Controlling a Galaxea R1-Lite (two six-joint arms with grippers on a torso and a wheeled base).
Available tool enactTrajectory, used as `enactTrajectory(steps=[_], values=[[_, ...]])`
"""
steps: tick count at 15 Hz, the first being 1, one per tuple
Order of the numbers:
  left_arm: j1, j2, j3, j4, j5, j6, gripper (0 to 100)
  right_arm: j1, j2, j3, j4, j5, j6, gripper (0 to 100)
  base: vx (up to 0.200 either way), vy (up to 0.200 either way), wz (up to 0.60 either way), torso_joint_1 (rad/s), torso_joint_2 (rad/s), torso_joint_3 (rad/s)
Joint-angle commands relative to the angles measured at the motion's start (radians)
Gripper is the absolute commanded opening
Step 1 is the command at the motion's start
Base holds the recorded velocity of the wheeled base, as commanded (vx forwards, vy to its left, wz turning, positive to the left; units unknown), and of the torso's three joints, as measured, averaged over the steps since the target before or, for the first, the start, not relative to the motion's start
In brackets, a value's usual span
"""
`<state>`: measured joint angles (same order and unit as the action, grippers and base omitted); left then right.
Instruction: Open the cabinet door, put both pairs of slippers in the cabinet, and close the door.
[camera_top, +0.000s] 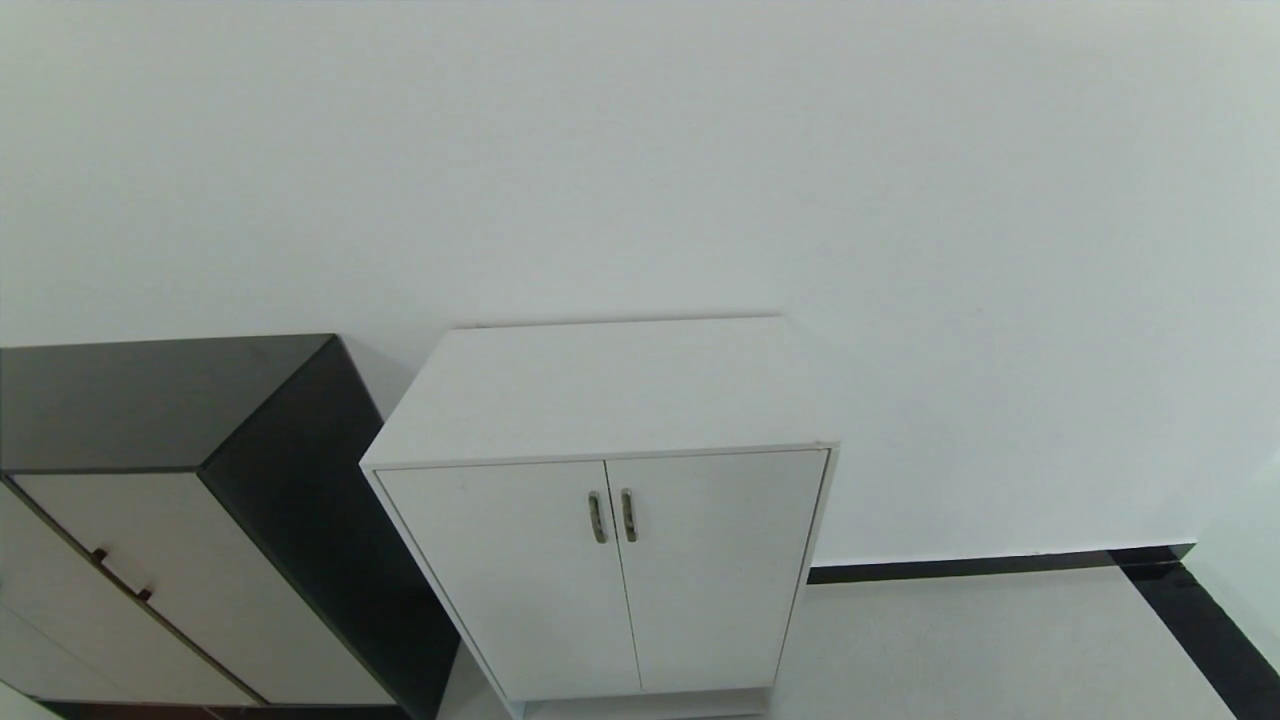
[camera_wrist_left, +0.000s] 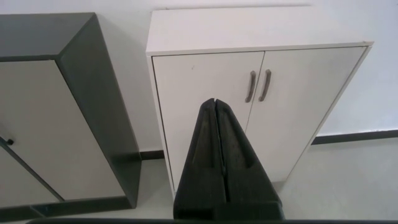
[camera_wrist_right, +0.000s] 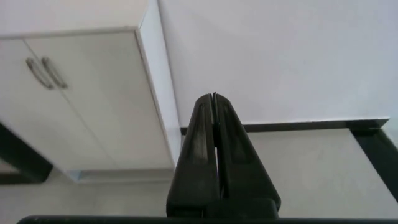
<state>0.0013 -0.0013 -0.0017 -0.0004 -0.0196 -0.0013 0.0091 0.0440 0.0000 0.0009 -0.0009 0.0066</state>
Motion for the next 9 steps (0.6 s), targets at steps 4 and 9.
enactTrajectory(steps=[4,9], values=[[0.000,0.001,0.000,-0.001,0.001,0.001,0,-0.008,-0.043,0.000,-0.001,0.001,0.000,0,0.000,0.000,0.00,0.000,0.00,0.000],[0.000,0.001,0.000,-0.001,0.001,0.001,0,-0.008,-0.043,0.000,-0.001,0.001,0.003,0,0.000,0.000,0.00,0.000,0.00,0.000]])
